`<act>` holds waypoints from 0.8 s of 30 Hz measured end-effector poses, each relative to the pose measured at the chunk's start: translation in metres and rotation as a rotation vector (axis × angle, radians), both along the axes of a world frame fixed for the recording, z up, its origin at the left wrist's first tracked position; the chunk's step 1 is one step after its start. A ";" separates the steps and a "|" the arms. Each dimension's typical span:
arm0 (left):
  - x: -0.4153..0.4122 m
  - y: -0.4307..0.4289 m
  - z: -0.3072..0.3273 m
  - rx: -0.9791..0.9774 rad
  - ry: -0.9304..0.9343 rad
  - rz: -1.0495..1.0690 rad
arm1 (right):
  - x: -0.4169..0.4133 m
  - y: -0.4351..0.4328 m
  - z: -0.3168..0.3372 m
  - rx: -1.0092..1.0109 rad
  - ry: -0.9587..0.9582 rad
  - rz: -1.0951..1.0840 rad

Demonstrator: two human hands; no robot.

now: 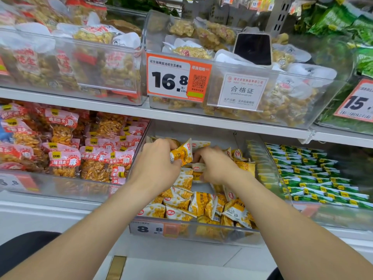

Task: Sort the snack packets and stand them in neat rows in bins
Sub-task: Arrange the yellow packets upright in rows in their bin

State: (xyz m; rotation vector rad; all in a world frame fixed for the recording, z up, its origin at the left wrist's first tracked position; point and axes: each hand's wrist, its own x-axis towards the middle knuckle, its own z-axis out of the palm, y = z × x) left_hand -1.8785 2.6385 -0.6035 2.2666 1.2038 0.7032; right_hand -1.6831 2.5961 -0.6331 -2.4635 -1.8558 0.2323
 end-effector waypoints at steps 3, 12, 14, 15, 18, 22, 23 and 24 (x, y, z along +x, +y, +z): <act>-0.001 0.001 -0.003 0.005 0.008 0.001 | -0.002 0.002 -0.001 -0.007 0.018 -0.012; -0.001 0.001 0.000 -0.057 -0.023 -0.031 | 0.009 -0.011 0.011 0.148 0.012 -0.089; -0.001 0.000 0.001 -0.090 -0.047 -0.043 | 0.009 -0.017 0.015 0.265 0.254 -0.095; -0.001 0.000 0.001 -0.108 -0.061 -0.054 | 0.008 -0.021 0.018 0.311 0.430 -0.093; 0.003 -0.001 0.002 -0.260 -0.147 -0.126 | 0.000 -0.042 0.032 0.287 0.954 -0.063; 0.007 -0.002 -0.002 -0.352 -0.212 -0.235 | 0.004 -0.055 0.040 0.283 0.977 -0.049; 0.007 0.000 -0.005 -0.267 -0.146 -0.219 | 0.010 -0.055 0.039 0.309 0.914 -0.077; 0.006 0.000 -0.009 -0.181 -0.067 -0.199 | 0.017 -0.054 0.036 0.335 0.788 -0.093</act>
